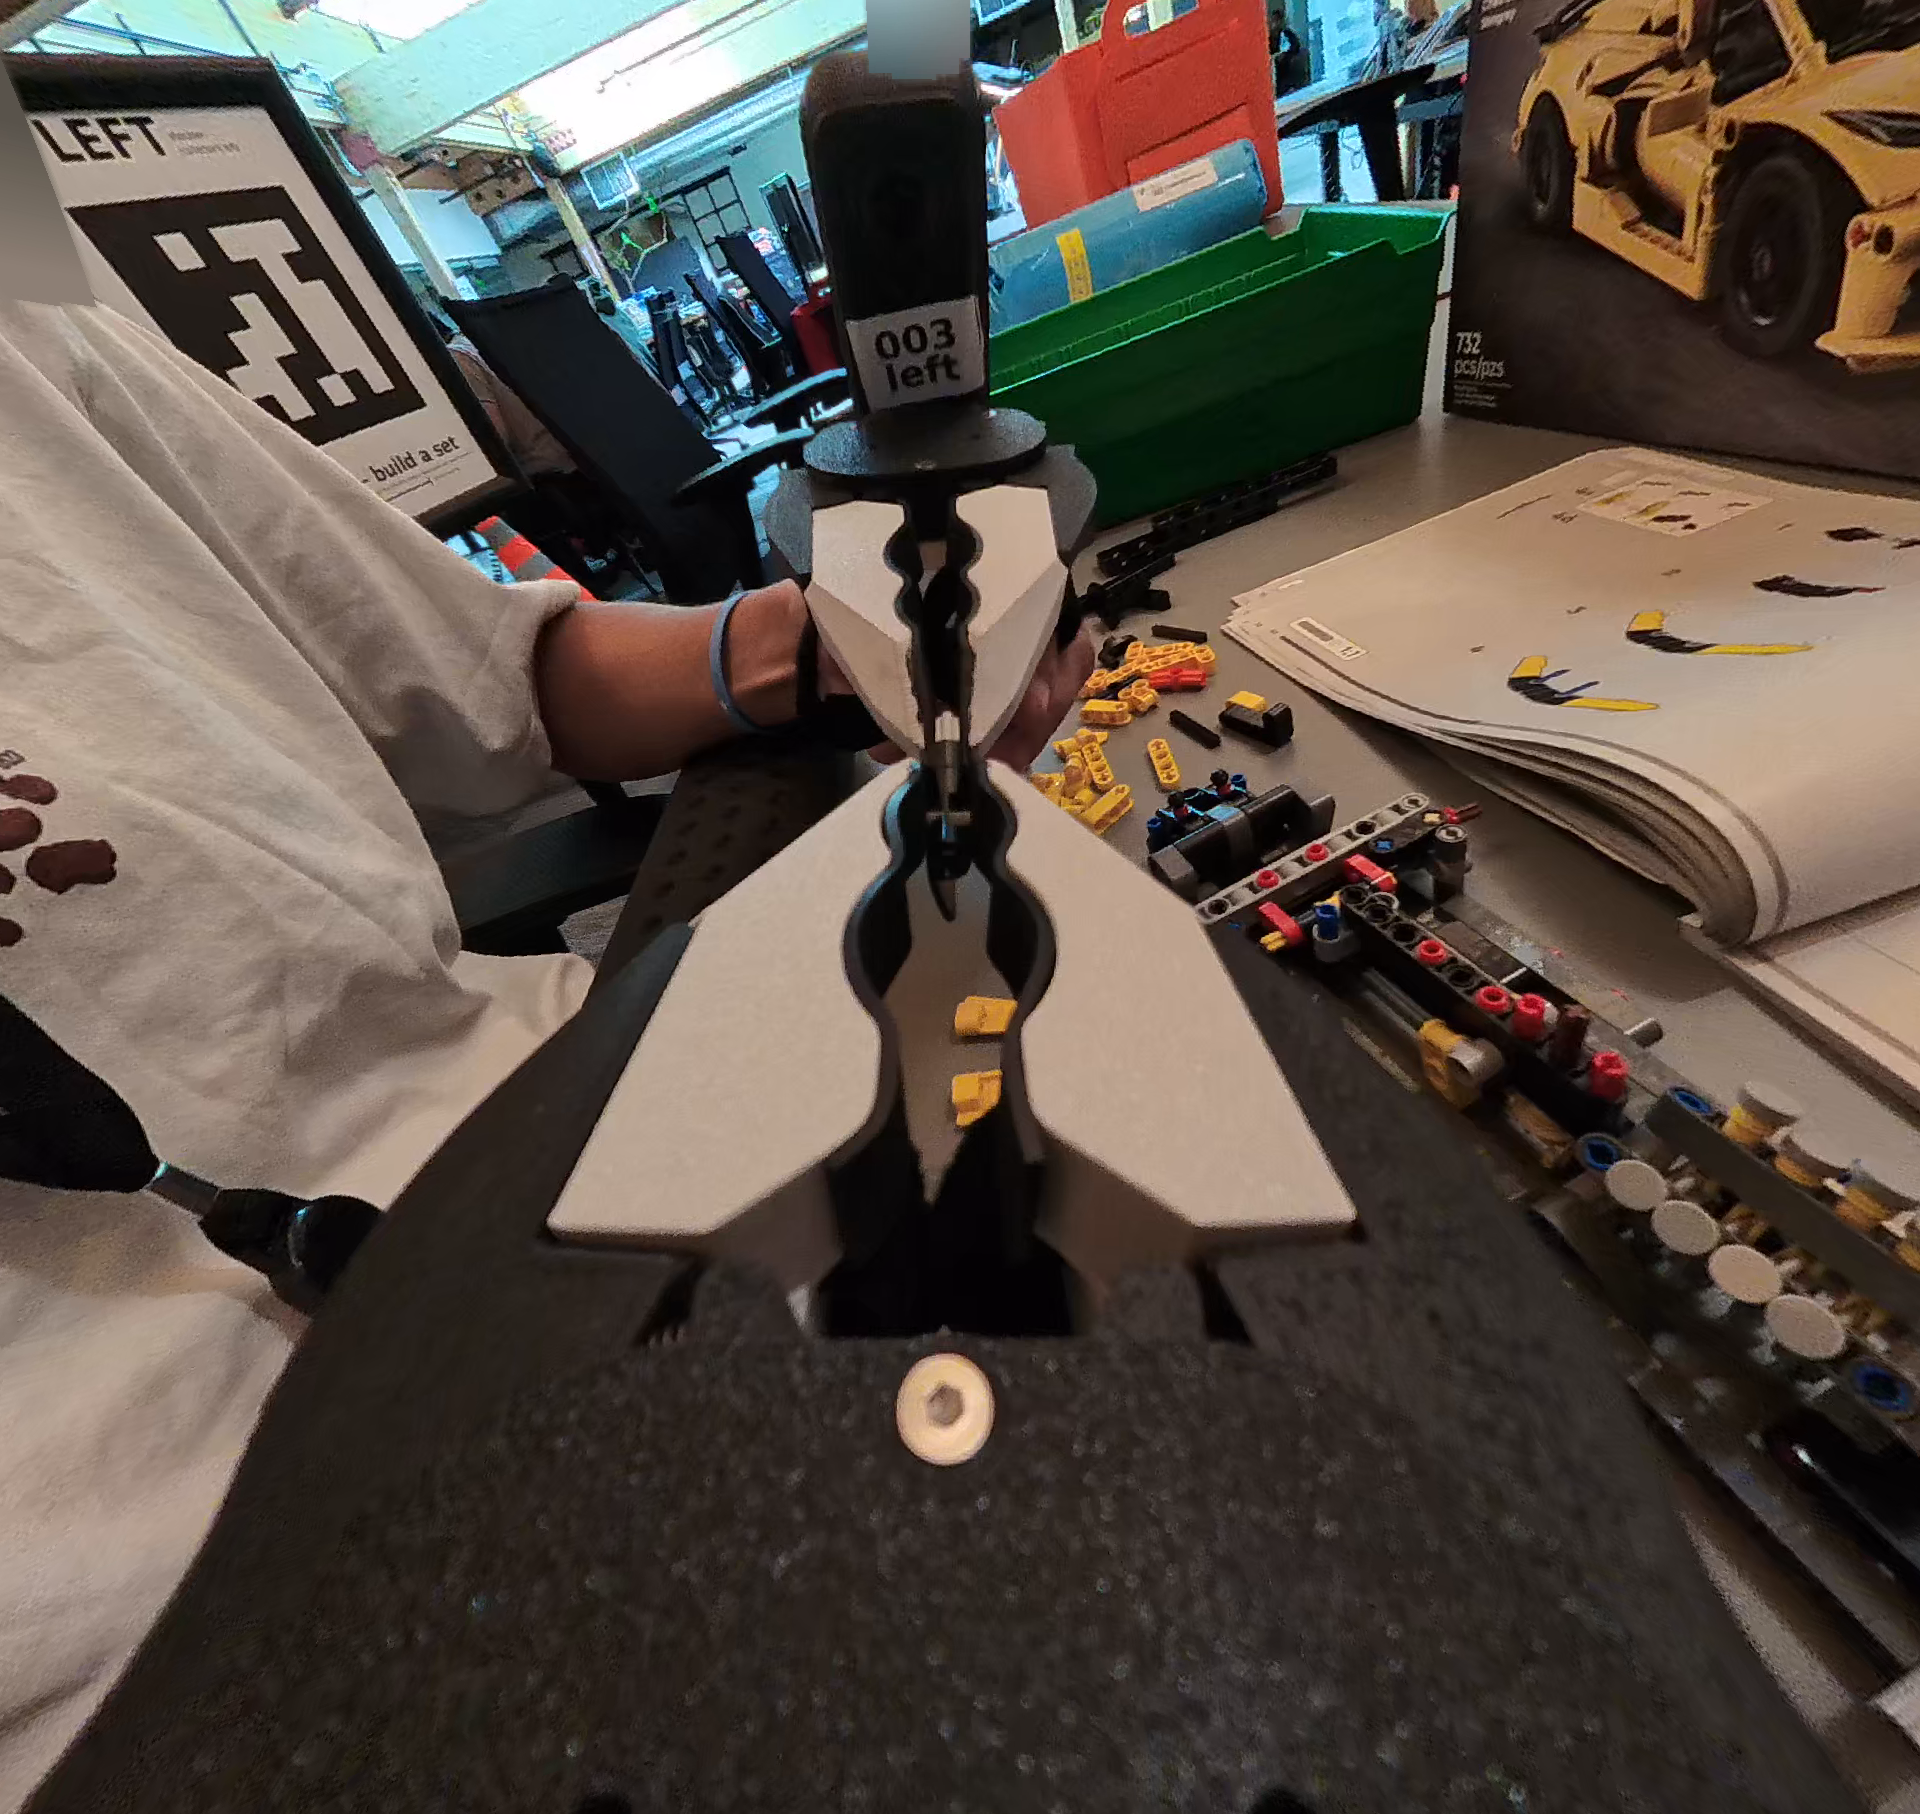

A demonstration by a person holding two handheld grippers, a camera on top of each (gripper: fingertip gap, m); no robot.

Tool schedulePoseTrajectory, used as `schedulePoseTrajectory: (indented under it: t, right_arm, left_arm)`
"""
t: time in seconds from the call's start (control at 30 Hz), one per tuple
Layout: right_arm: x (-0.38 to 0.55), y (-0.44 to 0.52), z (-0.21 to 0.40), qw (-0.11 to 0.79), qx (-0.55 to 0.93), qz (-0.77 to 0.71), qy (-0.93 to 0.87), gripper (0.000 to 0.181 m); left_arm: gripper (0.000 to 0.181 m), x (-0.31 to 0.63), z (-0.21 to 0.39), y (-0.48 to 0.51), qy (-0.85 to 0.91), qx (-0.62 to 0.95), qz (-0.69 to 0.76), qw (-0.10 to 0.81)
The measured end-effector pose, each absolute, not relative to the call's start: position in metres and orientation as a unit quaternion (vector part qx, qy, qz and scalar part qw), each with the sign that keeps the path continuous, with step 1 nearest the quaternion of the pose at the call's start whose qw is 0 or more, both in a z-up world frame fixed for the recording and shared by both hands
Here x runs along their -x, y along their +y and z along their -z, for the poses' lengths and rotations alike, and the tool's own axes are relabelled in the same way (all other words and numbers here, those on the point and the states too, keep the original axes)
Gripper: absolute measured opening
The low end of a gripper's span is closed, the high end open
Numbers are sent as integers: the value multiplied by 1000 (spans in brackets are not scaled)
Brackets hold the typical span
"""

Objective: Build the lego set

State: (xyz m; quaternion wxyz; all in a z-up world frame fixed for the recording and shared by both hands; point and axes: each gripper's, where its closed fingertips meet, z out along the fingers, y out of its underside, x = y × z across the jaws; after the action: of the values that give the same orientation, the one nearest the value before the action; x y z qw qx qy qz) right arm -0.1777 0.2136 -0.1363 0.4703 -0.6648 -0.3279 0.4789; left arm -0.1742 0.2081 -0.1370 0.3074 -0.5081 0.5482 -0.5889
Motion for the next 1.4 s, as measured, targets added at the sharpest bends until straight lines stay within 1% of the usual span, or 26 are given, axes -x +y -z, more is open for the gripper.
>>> schedulePoseTrajectory:
  t: [0.13, 0.2, 0.27, 0.33, 0.47, 0.6, 0.77, 0.83, 1.0, 1.1, 1.23, 1.3, 1.4]
  right_arm:
    - [166, 214, 138, 468, 673, -481, -311, 6]
    - [153, 216, 150, 465, 701, -455, -293, 6]
    - [140, 214, 165, 463, 729, -414, -286, 6]
    - [132, 210, 174, 465, 745, -397, -267, 6]
    - [118, 204, 179, 468, 754, -392, -242, 6]
    - [113, 207, 177, 462, 755, -406, -227, 6]
    - [115, 203, 179, 463, 755, -399, -238, 6]
    - [115, 203, 178, 464, 753, -401, -238, 6]
    - [117, 202, 178, 461, 751, -408, -240, 6]
    - [117, 202, 179, 459, 752, -408, -240, 6]
    - [117, 202, 180, 460, 754, -400, -244, 6]
    - [119, 200, 180, 464, 750, -394, -258, 6]
    - [131, 188, 168, 482, 713, -410, -301, 6]
  left_arm:
    - [4, 180, 145, 213, 546, 530, 578, 294]
    - [7, 184, 156, 214, 553, 549, 557, 287]
    - [13, 184, 177, 211, 585, 573, 499, 282]
    - [15, 183, 201, 205, 638, 581, 421, 280]
    - [22, 177, 228, 201, 728, 545, 296, 292]
    - [30, 172, 236, 196, 773, 519, 278, 236]
    - [29, 168, 239, 187, 793, 511, 265, 202]
    - [27, 168, 243, 184, 798, 508, 256, 202]
    - [26, 163, 251, 178, 798, 507, 255, 203]
    - [15, 160, 252, 180, 785, 525, 257, 207]
    - [14, 162, 252, 180, 775, 538, 258, 207]
    - [15, 162, 239, 175, 738, 561, 324, 190]
    - [14, 161, 177, 166, 593, 578, 547, 123]
